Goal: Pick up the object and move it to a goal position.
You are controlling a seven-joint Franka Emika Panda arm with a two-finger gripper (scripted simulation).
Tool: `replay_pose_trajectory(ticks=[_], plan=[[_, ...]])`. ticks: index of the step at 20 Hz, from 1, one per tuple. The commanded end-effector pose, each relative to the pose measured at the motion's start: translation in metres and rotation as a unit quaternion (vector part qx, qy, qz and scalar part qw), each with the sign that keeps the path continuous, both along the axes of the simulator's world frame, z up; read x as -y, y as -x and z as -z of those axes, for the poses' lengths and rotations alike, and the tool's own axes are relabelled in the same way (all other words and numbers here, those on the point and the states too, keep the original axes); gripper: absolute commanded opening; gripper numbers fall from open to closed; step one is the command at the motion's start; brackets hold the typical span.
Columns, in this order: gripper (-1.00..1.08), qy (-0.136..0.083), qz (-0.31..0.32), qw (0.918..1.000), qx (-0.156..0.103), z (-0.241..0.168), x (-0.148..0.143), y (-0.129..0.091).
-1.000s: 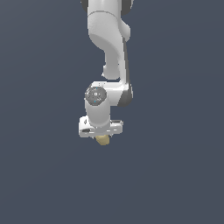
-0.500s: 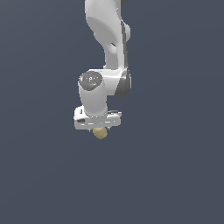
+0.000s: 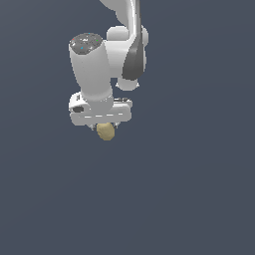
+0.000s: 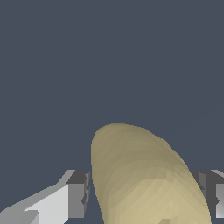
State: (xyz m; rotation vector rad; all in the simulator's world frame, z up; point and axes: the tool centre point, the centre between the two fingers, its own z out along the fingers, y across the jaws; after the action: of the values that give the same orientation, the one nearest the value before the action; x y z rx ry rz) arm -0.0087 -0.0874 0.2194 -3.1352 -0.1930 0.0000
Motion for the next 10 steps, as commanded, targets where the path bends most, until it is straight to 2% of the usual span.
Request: replay_pose_trajectory(ticks=[1, 10], plan=[[-1.00, 0.000, 0.000, 1.0000, 0.000, -0.029, 0.007, 0.009], [-1.00, 0.000, 0.000, 1.0000, 0.000, -0.113, 0.029, 0.033]])
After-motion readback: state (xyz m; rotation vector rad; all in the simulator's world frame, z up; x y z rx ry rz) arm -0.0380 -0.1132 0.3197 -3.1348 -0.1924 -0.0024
